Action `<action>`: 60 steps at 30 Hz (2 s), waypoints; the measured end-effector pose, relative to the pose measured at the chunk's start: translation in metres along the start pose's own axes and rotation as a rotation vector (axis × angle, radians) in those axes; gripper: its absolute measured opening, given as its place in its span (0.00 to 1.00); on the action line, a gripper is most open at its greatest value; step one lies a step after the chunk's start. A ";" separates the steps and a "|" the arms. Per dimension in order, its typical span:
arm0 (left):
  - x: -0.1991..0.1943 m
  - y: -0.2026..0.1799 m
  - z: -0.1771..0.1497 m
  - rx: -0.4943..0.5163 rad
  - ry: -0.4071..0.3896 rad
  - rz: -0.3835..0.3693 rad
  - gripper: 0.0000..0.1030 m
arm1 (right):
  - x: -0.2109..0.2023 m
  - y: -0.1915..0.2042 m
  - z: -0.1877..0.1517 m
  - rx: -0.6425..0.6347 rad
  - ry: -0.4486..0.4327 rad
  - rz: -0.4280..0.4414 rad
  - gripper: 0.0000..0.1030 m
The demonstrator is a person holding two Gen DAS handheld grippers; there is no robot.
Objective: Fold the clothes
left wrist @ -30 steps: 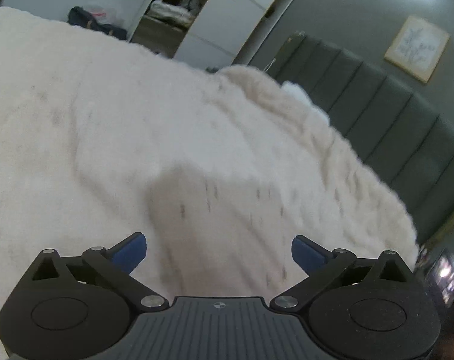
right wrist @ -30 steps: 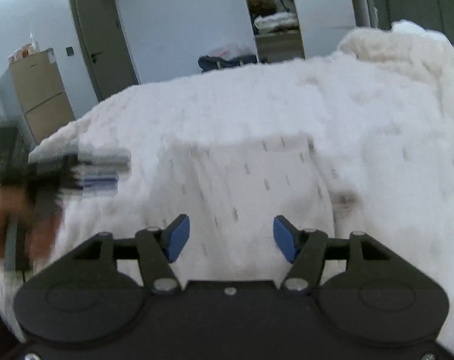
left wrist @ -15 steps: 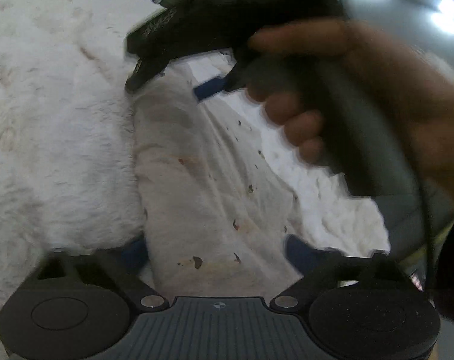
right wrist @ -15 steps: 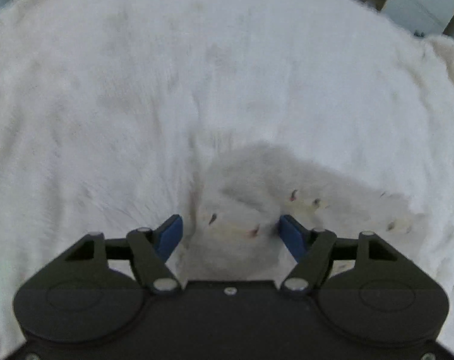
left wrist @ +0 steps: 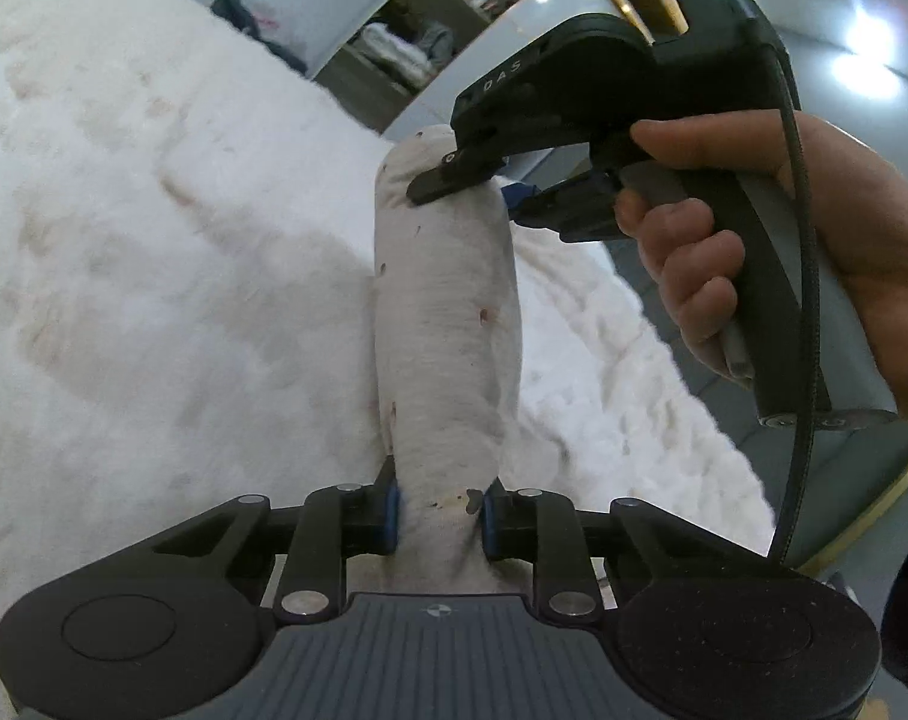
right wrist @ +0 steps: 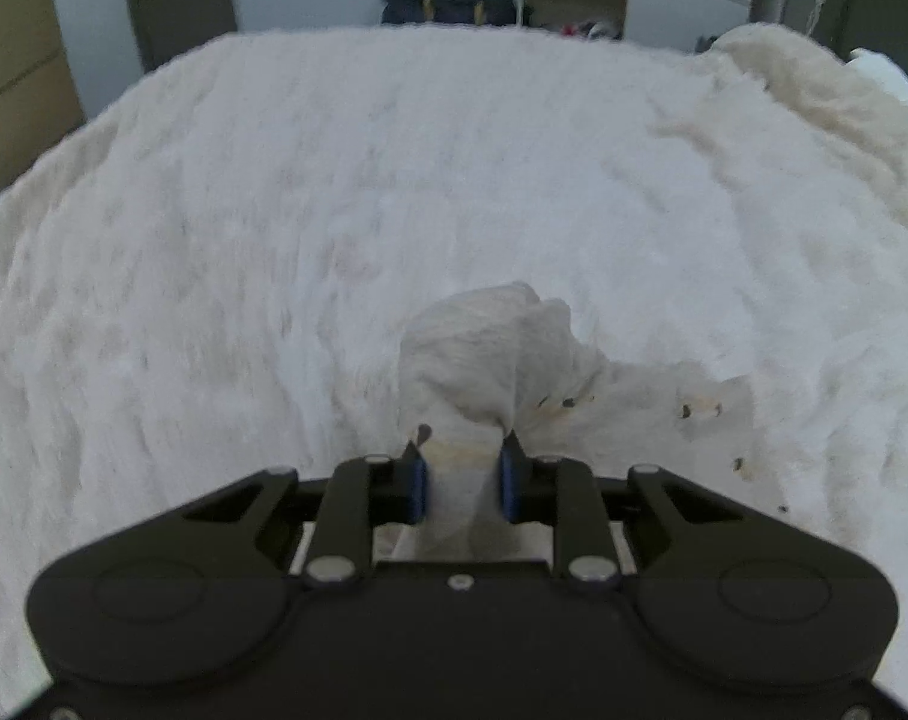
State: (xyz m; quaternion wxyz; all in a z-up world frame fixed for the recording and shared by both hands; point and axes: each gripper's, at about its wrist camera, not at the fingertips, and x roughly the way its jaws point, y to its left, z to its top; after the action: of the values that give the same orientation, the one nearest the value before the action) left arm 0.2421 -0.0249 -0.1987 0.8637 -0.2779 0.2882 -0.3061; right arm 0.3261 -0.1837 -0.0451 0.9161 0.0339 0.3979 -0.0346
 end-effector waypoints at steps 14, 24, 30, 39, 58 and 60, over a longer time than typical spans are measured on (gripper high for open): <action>-0.086 0.165 0.217 0.082 0.005 0.462 0.48 | 0.061 0.220 0.142 -0.085 -0.021 0.246 0.57; -0.164 0.160 0.180 0.015 -0.099 0.483 0.98 | -0.041 0.115 0.058 -0.129 -0.178 0.312 0.72; -0.172 0.073 0.141 -0.008 -0.006 0.505 1.00 | -0.117 0.028 -0.030 -0.125 -0.284 0.290 0.93; -0.185 -0.058 0.097 0.205 0.032 0.690 1.00 | -0.191 0.005 -0.106 -0.058 -0.222 0.266 1.00; -0.194 -0.147 0.061 0.290 0.133 0.859 1.00 | -0.226 0.008 -0.160 -0.092 -0.102 0.113 1.00; -0.196 -0.145 0.061 0.290 0.132 0.862 1.00 | -0.226 0.012 -0.160 -0.096 -0.101 0.111 1.00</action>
State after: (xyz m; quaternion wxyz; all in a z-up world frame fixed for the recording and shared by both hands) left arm 0.1026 0.0332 0.0021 0.9221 0.0114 0.3859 0.0269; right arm 0.0570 -0.1497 0.0110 0.9361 0.0101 0.3500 0.0340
